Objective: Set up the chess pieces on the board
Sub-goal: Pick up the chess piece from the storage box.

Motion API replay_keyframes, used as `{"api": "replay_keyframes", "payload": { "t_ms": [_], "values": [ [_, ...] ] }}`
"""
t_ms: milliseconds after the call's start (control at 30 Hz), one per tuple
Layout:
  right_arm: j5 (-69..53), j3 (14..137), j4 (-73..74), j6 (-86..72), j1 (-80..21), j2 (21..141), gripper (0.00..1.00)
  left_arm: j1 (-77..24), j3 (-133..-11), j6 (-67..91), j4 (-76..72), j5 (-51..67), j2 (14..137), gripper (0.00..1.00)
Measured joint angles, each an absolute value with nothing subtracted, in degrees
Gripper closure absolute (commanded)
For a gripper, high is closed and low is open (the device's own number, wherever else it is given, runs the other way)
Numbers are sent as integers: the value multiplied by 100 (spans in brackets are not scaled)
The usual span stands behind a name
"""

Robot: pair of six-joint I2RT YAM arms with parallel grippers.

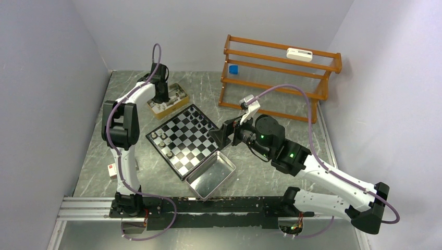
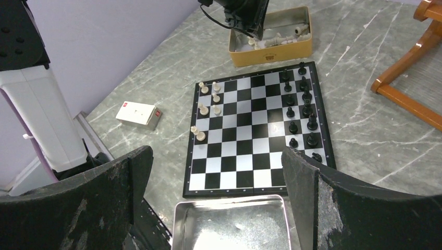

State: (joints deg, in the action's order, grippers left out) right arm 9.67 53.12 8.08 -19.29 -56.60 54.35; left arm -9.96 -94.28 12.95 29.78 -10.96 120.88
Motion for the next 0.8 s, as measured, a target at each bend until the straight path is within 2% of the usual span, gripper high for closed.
{"api": "replay_keyframes", "payload": {
  "t_ms": [433,800],
  "values": [
    [967,5310,805,-1927,-5660,5435,1,-969,-9430,1295,2991,-1109,12283,71],
    [967,5310,803,-1925,-5660,5437,1,-952,-9435,1293,3039,-1098,12376,84]
  ]
}}
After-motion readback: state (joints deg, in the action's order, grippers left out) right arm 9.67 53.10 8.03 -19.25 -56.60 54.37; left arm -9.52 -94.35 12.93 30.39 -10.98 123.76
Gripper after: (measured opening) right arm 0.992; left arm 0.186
